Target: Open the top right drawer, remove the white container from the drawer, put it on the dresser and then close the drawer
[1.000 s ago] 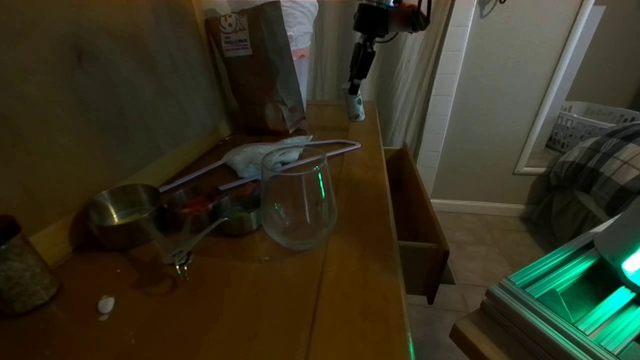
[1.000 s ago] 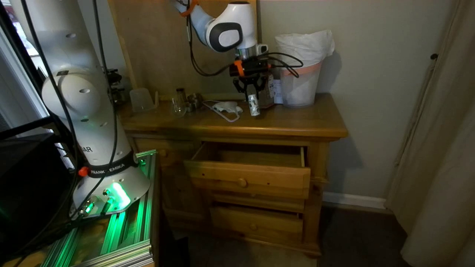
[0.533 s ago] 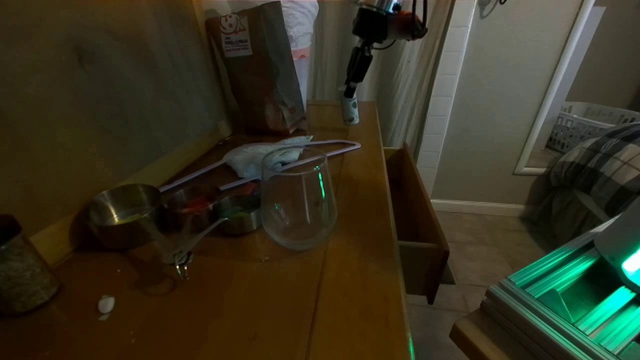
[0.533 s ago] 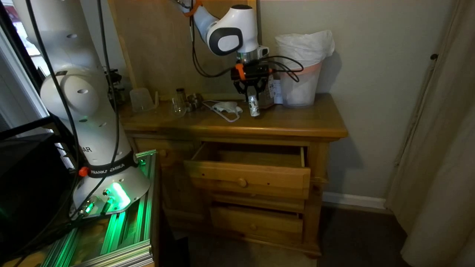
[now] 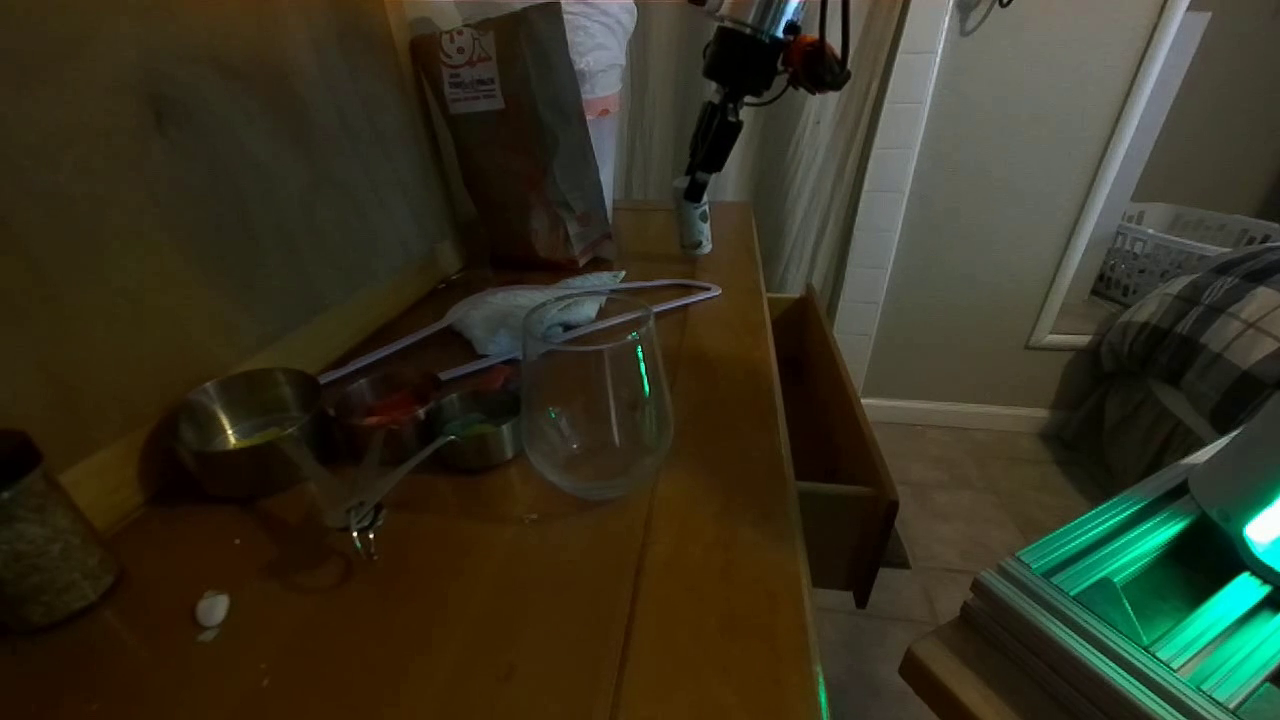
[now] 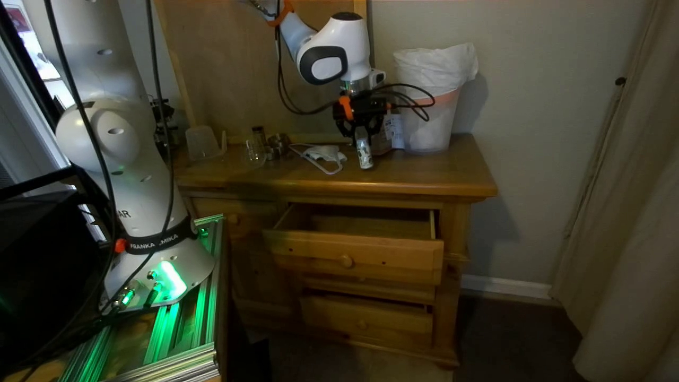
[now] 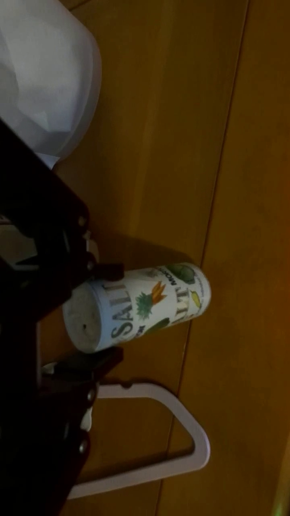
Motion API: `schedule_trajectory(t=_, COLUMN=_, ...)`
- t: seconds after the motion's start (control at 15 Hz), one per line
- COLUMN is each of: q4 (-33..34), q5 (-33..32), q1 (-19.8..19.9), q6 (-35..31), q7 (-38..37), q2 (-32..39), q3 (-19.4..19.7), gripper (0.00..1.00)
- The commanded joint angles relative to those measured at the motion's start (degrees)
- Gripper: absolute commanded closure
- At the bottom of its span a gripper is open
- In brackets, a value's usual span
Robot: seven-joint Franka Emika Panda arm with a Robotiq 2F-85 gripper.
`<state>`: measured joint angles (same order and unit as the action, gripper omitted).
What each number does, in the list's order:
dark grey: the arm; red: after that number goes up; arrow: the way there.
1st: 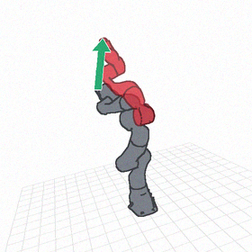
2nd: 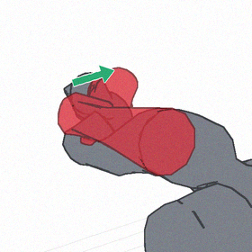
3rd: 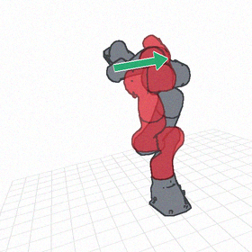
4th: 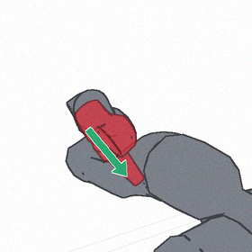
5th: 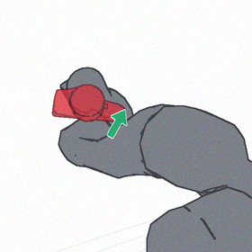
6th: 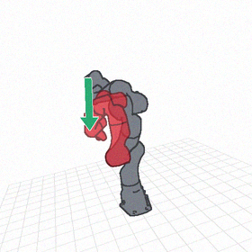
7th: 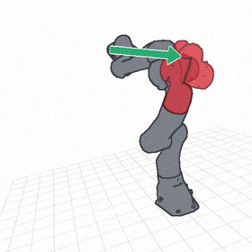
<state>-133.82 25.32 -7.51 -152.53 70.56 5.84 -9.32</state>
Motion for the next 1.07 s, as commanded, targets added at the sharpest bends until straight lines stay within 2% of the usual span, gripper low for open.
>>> schedule_trajectory(t=0.0, q4=1.3, q5=4.6, q1=1.8, q6=-0.5, q7=4.3, q2=1.5, q3=-1.7, gripper=0.80)
schedule_trajectory(t=0.53, q4=1.9, q5=7.7, q1=3.1, q6=-0.1, q7=8.0, q2=2.6, q3=-2.3, gripper=0.80)
schedule_trajectory(t=0.67, q4=2.0, q5=7.3, q1=3.2, q6=0.1, q7=8.1, q2=2.8, q3=-2.3, gripper=0.30)
schedule_trajectory(t=0.73, q4=1.9, q5=7.2, q1=3.3, q6=-0.1, q7=8.1, q2=2.9, q3=-2.3, gripper=0.29)
schedule_trajectory(t=0.8, q4=2.0, q5=7.1, q1=3.4, q6=0.0, q7=8.1, q2=2.9, q3=-2.3, gripper=0.23)
schedule_trajectory(t=1.0, q4=2.0, q5=6.9, q1=3.6, q6=-0.1, q7=8.2, q2=2.9, q3=-2.2, gripper=0.01)
